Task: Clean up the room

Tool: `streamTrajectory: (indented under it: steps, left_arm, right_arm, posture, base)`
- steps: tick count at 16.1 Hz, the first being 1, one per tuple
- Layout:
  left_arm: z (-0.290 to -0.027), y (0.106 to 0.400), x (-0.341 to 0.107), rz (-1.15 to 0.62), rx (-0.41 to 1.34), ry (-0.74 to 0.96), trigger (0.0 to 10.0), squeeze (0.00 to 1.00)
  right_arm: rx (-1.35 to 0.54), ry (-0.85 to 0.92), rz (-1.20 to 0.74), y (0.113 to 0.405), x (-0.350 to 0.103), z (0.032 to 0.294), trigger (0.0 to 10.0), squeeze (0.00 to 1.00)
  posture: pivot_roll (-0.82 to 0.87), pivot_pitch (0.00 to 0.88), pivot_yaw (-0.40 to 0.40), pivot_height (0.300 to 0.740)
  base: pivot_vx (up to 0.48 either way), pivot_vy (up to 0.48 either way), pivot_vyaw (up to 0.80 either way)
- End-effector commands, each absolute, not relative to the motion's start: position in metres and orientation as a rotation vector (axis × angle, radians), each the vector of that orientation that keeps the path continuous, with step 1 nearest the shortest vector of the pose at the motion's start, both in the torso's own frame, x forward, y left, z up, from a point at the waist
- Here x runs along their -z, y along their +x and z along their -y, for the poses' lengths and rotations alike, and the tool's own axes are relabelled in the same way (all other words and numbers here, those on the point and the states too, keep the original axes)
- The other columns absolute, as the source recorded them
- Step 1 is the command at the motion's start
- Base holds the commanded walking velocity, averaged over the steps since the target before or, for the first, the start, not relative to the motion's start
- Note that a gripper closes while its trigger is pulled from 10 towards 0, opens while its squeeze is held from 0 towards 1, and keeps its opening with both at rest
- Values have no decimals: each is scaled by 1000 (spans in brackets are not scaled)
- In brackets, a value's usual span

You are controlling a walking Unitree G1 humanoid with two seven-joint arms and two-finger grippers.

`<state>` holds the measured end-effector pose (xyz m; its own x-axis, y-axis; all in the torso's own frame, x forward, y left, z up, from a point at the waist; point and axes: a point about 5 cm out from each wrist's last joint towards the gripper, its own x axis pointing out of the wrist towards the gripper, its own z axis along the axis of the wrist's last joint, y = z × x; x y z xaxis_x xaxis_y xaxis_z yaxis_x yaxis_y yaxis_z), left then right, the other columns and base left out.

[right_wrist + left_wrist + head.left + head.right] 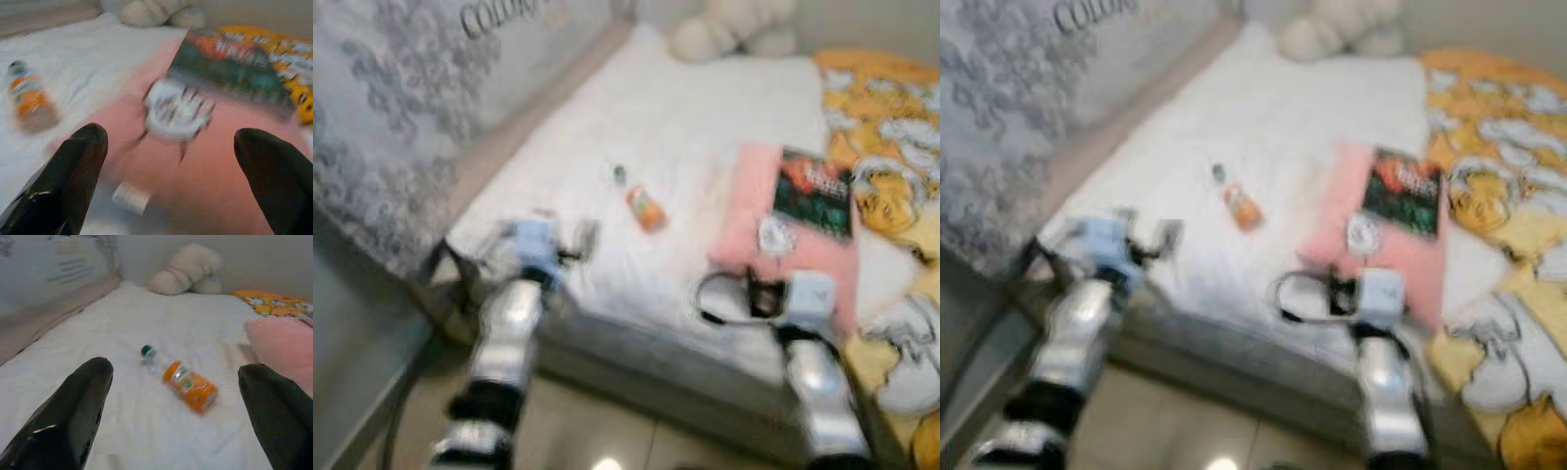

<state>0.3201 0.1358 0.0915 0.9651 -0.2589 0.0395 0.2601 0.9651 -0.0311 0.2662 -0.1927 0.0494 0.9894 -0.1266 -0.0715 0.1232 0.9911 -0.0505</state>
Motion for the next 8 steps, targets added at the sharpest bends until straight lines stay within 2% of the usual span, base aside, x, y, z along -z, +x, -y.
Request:
streamTrajectory:
  steps: [1,6,8]
  left_arm:
    - [-148,324,-97,59,230,-16,10000,0]
    - [-150,325,-101,76,226,-2,10000,0]
    - [-150,322,-103,86,225,-1,10000,0]
  right_arm:
    - [104,-41,-55,270,-53,184,10000,0]
    - [61,12,-15,282,-67,172,10000,0]
    - [-26,21,44,310,-96,156,10000,0]
  posture:
    - [78,0,-13,735]
    - [88,0,-6,735]
    - [113,0,-10,735]
  base:
    - [458,0,0]
    - [457,0,0]
    - [454,0,0]
